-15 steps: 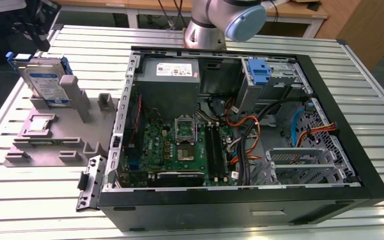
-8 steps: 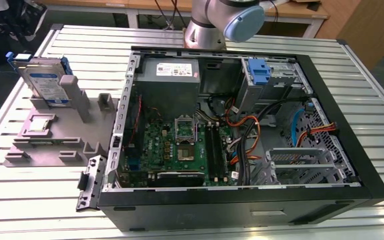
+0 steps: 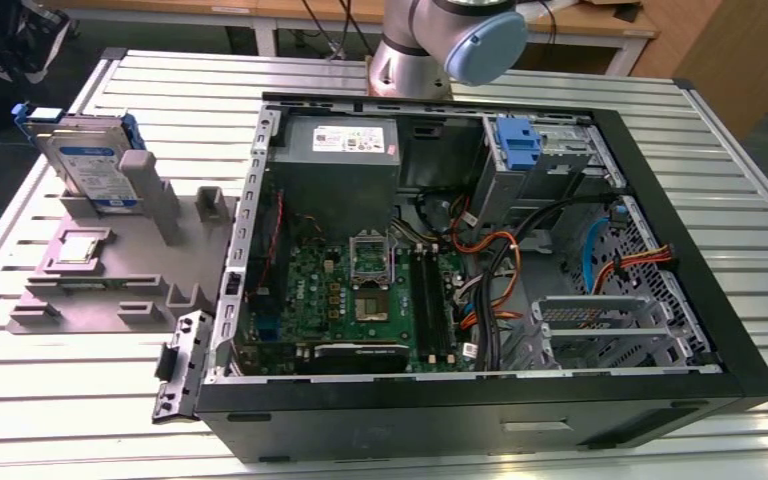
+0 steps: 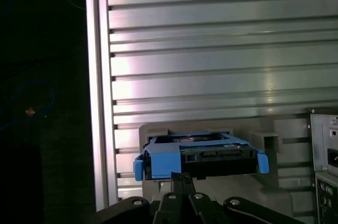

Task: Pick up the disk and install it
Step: 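Reach for the disk, then pick up the disk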

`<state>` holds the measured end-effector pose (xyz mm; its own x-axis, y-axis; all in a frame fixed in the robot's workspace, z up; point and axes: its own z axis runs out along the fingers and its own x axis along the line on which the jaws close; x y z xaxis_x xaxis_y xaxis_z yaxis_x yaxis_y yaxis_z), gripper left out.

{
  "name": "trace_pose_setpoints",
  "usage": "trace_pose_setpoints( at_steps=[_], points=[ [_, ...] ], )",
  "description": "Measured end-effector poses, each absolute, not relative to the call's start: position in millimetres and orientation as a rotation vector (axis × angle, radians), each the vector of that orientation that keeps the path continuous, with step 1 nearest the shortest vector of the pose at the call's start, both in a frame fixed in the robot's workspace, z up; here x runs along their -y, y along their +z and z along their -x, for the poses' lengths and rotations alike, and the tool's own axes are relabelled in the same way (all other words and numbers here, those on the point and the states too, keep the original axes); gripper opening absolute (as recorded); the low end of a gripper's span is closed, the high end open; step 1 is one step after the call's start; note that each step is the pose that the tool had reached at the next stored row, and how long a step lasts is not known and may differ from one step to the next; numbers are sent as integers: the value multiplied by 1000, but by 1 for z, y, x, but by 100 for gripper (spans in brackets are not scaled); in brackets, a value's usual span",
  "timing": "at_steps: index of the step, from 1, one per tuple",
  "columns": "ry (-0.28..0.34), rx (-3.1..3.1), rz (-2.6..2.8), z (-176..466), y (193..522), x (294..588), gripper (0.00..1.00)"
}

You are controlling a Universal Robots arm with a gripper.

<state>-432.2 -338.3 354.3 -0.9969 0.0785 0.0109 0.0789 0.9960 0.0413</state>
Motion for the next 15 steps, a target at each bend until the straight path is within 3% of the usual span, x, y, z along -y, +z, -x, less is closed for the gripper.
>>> trace_pose_setpoints(
  at_steps=[15],
  points=[
    [-65,3129,120,434,354,338,10]
  ],
)
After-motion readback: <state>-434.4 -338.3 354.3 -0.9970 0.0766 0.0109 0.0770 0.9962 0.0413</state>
